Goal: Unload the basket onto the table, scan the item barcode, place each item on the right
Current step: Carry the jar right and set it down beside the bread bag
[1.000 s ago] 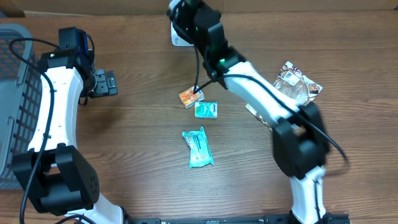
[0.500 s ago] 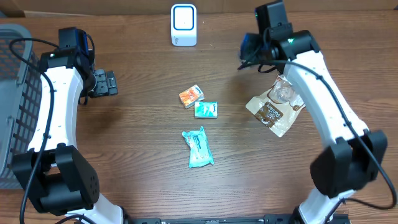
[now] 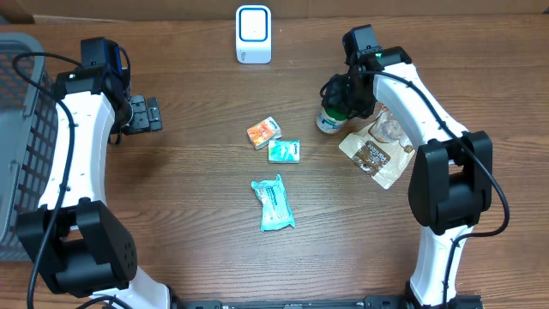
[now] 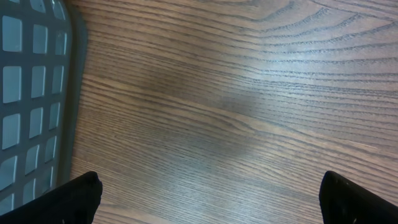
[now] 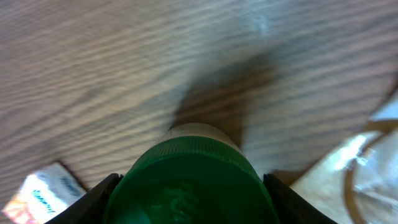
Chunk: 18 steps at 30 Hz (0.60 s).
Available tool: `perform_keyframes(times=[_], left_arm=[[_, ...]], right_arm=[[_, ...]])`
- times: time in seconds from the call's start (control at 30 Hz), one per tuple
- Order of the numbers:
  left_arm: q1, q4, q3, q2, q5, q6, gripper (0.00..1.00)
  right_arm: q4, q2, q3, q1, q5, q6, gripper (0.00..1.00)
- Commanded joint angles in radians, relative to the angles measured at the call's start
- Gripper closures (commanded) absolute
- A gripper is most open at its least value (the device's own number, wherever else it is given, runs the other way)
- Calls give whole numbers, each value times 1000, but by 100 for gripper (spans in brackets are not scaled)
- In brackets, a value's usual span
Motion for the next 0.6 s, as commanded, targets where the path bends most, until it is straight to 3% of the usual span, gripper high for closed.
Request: perform_keyframes(times=[0.0,0.57], left_arm=[[4,0,6,3,-2,-3,0],[3,0,6,3,-3,-3,0]], right_arm=[[-39,-17,5,-24,116,8,87],[-227,-17,-71,-58,386,71,86]])
